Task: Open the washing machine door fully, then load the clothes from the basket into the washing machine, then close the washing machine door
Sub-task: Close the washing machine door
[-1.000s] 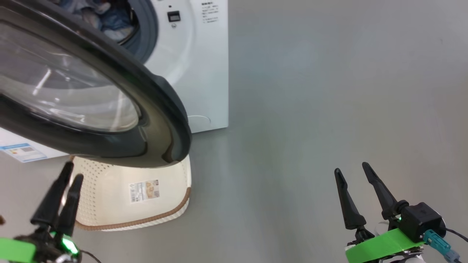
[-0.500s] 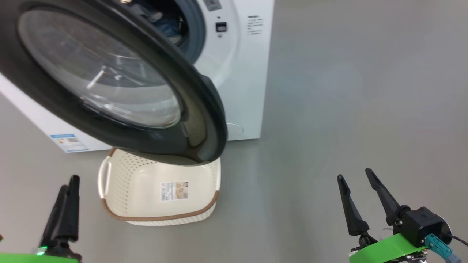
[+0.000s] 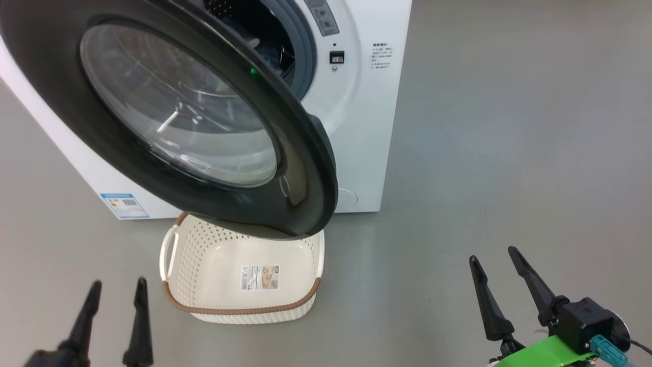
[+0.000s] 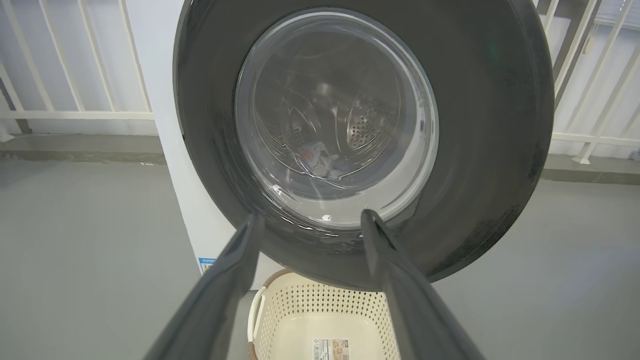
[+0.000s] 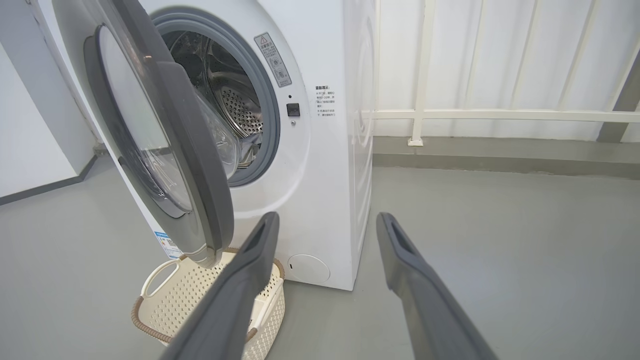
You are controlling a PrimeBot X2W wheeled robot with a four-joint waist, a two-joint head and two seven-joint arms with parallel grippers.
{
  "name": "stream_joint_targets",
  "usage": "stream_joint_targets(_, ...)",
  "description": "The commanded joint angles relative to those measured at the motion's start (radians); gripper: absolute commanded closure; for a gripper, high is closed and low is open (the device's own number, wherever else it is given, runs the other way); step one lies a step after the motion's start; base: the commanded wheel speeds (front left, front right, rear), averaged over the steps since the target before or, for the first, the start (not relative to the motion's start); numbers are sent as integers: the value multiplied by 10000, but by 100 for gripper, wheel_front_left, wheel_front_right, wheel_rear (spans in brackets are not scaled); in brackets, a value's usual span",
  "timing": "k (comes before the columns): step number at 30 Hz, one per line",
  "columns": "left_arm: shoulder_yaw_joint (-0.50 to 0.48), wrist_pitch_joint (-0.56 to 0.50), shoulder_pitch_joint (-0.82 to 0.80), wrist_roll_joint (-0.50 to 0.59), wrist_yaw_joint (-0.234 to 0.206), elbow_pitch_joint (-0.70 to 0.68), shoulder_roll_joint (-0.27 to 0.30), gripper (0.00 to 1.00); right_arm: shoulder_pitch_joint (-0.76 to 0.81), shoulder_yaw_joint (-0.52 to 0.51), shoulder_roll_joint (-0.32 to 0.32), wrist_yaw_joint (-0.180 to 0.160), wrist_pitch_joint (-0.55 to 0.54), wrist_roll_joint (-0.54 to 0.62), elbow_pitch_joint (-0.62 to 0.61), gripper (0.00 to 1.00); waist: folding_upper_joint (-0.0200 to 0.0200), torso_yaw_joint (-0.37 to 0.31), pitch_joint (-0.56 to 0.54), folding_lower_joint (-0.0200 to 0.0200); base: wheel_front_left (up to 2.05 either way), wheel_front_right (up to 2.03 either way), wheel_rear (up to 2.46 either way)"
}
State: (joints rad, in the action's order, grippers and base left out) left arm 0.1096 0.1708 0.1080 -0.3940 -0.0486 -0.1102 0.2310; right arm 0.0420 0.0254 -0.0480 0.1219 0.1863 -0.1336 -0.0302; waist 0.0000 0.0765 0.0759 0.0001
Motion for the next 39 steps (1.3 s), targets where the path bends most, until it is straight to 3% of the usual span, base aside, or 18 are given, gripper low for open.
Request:
stream_joint_targets(1,-263,111,-143,282,-221,-53,240,0,29,234,-22,88,11,52,-265,0,0,-42,-55,-1,0,0,0)
stream_joint_targets(9,-18,229,6,775,-548,342,226,0,315,56,-22,88,-23,121,-272,0,0,-242,-289,-1,0,0,0)
stream_joint_targets(30,233,66,20,841,-757,418,239,0,392,37,-22,88,-35,32,-306,0,0,-479,-370,-1,0,0,0)
stream_joint_targets(31,248,64,11,856,-769,416,243,0,387,34,-22,88,-32,21,-305,34,0,-477,-369,-1,0,0,0)
stream_joint_targets(32,266,63,3,877,-784,411,247,0,384,29,-22,88,-34,-1,-301,83,0,-472,-369,-1,0,0,0)
stream_joint_targets(33,283,62,-4,887,-797,408,245,0,388,60,-22,88,-65,-44,-284,100,0,-466,-369,-1,0,0,0)
stream_joint_targets(39,342,81,-2,841,-849,356,187,0,409,78,-22,88,-124,-55,-270,100,0,-435,-401,-1,0,0,0)
